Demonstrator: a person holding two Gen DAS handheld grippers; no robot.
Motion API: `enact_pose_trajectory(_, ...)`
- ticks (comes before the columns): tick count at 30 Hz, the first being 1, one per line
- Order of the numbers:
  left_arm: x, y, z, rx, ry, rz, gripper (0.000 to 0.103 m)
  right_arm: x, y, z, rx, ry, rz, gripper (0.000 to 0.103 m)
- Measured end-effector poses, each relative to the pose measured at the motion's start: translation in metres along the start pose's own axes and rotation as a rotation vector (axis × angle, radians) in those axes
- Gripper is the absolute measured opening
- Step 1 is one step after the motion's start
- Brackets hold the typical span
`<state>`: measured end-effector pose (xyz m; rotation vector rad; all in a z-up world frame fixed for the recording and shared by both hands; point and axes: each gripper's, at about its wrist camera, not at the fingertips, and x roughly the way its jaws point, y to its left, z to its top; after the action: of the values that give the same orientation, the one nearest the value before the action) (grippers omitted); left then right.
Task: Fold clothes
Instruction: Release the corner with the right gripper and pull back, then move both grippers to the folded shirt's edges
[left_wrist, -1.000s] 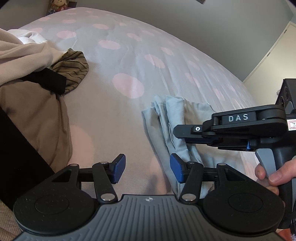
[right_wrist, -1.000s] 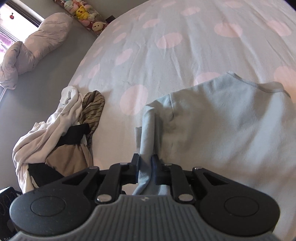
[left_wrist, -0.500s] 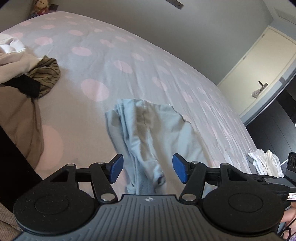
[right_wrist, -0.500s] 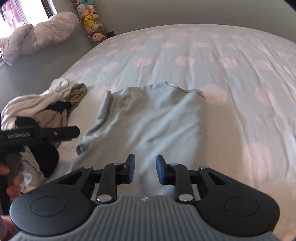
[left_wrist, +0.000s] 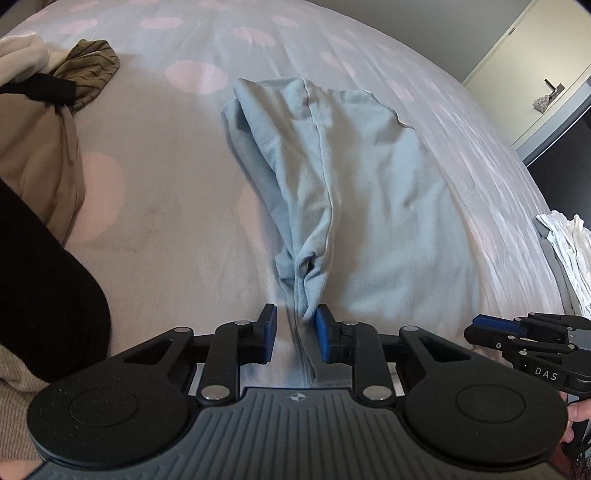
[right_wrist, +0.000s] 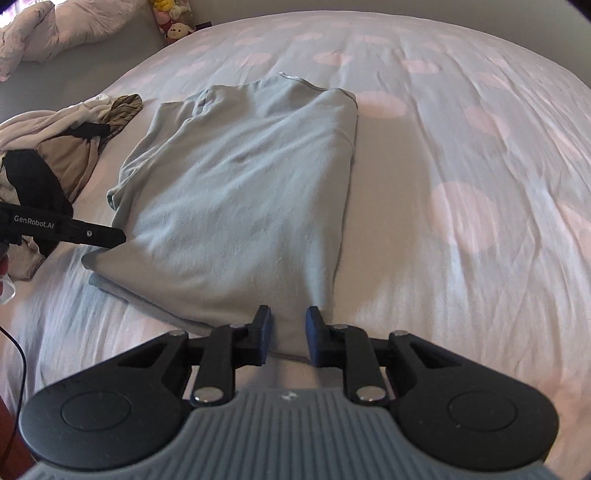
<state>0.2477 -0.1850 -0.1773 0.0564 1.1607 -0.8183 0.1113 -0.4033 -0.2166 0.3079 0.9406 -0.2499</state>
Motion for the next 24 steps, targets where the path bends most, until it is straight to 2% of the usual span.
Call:
enact_pose_trajectory(4,-0.013,0.003,-0.011,-0.029,0.002,0.001,0.021,-0.007,-0.005,-0.009,0.000,-0.002,-0.006,0.022)
enact_pose_trajectory(9,-0.035,0.013,-0.025,-0.104,-0.046,0.064,0.022,-0.020,-0.016,-0.024,0.038,-0.041,0.013,0.034)
enact_pose_trajectory(11,-0.046,0.013,-0.029,-0.112,-0.080,0.089,0.027,-0.026,-0.015,-0.026,0.029,-0.070,0.013,0.037)
enact_pose_trajectory(13,-0.055,0.003,-0.031,-0.067,-0.125,0.056,0.032,-0.031,-0.013,-0.028,0.020,-0.100,0.013,0.043)
enact_pose_trajectory(14,-0.059,-0.002,-0.032,-0.044,-0.147,0.040,0.040,-0.034,-0.013,-0.029,0.015,-0.115,0.013,0.045)
enact_pose_trajectory(15,-0.062,-0.013,-0.032,0.017,-0.162,0.050,0.048,-0.034,-0.008,-0.030,-0.015,-0.118,0.005,0.045)
enact_pose_trajectory(16,-0.061,-0.027,-0.033,0.096,-0.166,0.079,0.050,-0.034,-0.002,-0.031,-0.047,-0.119,-0.003,0.045)
enact_pose_trajectory(20,-0.050,-0.083,-0.044,0.426,-0.150,0.194,0.050,-0.032,0.012,-0.034,-0.153,-0.122,-0.030,0.046)
enact_pose_trajectory(24,-0.025,-0.115,-0.064,0.676,-0.074,0.319,0.050,-0.027,0.020,-0.037,-0.209,-0.105,-0.054,0.046)
